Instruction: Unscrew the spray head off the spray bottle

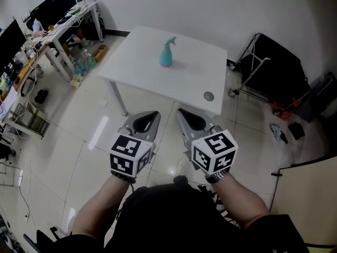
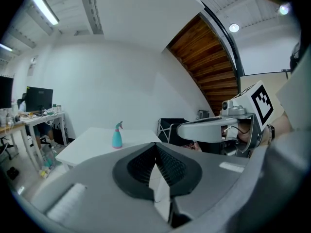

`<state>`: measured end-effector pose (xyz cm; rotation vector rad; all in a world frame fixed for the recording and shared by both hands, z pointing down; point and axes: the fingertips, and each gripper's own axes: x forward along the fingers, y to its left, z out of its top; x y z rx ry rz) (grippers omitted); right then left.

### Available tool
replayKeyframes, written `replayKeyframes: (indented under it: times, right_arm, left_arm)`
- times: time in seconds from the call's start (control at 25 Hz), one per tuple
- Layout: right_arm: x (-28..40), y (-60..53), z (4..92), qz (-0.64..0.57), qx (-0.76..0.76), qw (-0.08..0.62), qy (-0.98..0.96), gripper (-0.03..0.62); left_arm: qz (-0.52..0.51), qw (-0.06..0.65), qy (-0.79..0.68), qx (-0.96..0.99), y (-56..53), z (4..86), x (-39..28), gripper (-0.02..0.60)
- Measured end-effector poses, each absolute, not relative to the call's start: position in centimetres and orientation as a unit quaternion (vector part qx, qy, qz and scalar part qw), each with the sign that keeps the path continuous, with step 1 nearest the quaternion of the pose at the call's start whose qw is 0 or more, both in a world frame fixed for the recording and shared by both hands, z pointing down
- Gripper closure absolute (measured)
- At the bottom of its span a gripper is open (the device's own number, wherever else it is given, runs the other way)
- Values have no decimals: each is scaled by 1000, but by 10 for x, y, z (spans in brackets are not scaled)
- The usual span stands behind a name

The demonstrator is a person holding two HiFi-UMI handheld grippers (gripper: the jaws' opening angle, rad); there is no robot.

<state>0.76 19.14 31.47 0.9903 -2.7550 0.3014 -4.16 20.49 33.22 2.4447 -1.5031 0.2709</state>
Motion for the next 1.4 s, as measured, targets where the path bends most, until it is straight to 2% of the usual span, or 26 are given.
replayKeyframes:
  times: [0.76, 1.4]
  right_arm:
    - [71, 70, 326, 121, 262, 106, -952, 602]
    - [81, 41, 327, 121, 231, 111, -959, 602]
  left_arm:
    - [111, 143, -582, 793, 87, 342, 19, 566]
    - [112, 148, -608, 772, 59, 341, 30, 566]
